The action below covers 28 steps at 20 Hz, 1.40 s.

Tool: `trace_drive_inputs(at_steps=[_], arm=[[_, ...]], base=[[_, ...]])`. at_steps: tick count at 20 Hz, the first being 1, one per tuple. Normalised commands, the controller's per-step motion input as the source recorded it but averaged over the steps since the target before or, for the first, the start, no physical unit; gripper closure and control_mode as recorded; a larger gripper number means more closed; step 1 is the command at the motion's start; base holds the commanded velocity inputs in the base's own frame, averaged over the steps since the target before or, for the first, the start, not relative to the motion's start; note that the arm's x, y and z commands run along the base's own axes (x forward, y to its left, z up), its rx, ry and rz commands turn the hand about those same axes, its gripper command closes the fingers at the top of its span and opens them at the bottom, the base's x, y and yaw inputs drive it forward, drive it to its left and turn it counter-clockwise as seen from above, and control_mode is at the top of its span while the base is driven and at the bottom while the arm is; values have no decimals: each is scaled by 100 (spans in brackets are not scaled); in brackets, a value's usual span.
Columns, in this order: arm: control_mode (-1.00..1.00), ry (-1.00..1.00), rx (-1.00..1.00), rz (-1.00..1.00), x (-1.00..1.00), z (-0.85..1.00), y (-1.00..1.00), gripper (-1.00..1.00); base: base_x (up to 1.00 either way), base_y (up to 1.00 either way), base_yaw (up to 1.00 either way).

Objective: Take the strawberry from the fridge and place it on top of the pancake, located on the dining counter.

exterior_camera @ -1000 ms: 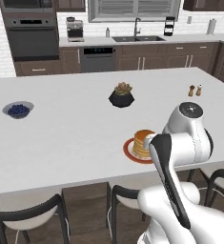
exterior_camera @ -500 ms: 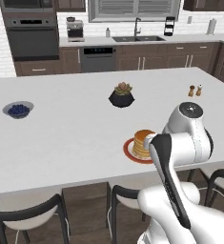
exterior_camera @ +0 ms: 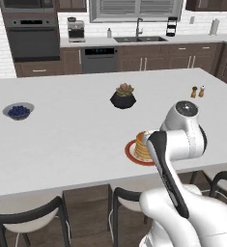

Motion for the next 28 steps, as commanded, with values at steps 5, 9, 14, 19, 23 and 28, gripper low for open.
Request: trace_drive_inputs(at_steps=[5, 9, 14, 19, 23, 28], arm=[[-100, 0, 0, 0, 99, -2, -17, 100], [-100, 7, 8, 0, 100, -4, -35, 100], [-100, 24, 5, -1, 79, -4, -22, 100], [-100, 7, 0, 0, 59, -47, -9, 100], [-100, 14, 0, -3, 28, -70, 0, 100], [-100, 5, 0, -4, 1, -56, 1, 100]], base=[[0, 0, 0], [0, 0, 0], [0, 0, 0], [0, 0, 0], [0, 0, 0], [0, 0, 0]])
